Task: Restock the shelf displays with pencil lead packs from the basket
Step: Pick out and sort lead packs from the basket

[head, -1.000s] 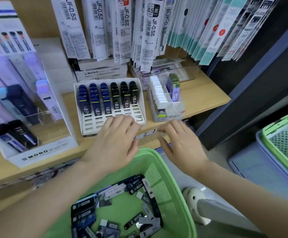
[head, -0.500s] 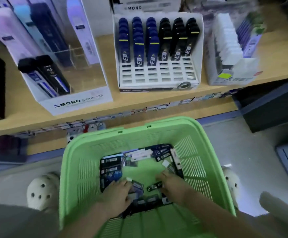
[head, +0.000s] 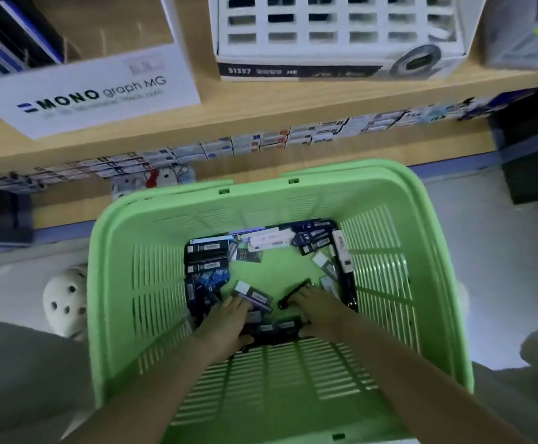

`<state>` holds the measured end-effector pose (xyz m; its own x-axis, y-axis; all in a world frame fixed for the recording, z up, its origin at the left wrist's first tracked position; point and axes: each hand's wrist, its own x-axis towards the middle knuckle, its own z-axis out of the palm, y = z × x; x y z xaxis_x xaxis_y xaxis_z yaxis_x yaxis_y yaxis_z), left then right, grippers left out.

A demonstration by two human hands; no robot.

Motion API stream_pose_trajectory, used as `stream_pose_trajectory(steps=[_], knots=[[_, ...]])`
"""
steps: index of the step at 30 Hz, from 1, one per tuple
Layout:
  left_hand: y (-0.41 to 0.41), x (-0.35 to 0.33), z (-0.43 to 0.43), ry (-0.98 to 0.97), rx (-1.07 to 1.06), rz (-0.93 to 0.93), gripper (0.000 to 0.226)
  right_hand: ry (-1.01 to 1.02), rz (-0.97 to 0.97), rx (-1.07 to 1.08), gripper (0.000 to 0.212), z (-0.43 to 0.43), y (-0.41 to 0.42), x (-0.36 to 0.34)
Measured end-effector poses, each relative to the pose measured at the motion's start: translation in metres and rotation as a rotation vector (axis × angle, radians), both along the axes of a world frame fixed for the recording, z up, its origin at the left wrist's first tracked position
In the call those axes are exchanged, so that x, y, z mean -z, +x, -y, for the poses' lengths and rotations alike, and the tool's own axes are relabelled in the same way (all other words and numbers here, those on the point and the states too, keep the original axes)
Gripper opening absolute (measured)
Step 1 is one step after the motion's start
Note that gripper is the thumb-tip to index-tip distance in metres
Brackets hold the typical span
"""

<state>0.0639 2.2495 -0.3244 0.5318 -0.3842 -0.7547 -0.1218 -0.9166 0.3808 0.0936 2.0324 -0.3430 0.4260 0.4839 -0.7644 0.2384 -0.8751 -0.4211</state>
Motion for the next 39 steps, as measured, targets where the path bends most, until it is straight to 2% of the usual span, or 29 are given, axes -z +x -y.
stream_pose_trajectory(steps=[3,8,11,15,17,21,25,28,30,35,39], knots=[[0.002,0.012,0.001,0.043,0.016,0.031,0.054,0.017,0.047,0.024,0.07,0.001,0.004,0.002],[0.004,0.019,0.003,0.061,-0.003,0.151,0.031,0.056,-0.043,0.218,0.073,-0.002,0.007,-0.003],[0.002,0.012,0.003,0.016,-0.071,0.162,0.02,0.057,-0.134,0.301,0.06,-0.006,0.006,0.0],[0.005,-0.008,0.005,-0.037,-0.325,0.248,0.021,0.01,-0.138,0.017,0.053,-0.01,0.003,0.006],[0.012,-0.014,0.007,-0.125,-0.489,0.253,0.016,0.003,-0.131,-0.083,0.05,-0.013,0.003,0.007],[0.025,-0.03,0.011,-0.326,-0.811,0.127,0.007,-0.074,-0.15,-0.226,0.05,-0.024,0.007,0.007],[0.024,-0.049,0.009,-0.375,-0.976,0.132,0.01,-0.118,-0.218,-0.269,0.052,-0.031,0.006,0.006],[0.014,-0.057,0.004,-0.408,-1.092,0.056,0.015,-0.084,-0.262,-0.195,0.05,-0.031,0.003,0.001],[0.007,-0.063,0.002,-0.407,-1.163,0.019,0.01,-0.06,-0.281,-0.115,0.044,-0.028,0.002,-0.004],[-0.006,-0.073,0.003,-0.389,-1.395,-0.079,0.012,-0.002,-0.216,0.113,0.013,-0.017,0.011,-0.025],[-0.013,-0.073,0.008,-0.386,-1.569,-0.245,0.022,0.11,-0.119,0.375,0.018,-0.016,0.021,-0.059]])
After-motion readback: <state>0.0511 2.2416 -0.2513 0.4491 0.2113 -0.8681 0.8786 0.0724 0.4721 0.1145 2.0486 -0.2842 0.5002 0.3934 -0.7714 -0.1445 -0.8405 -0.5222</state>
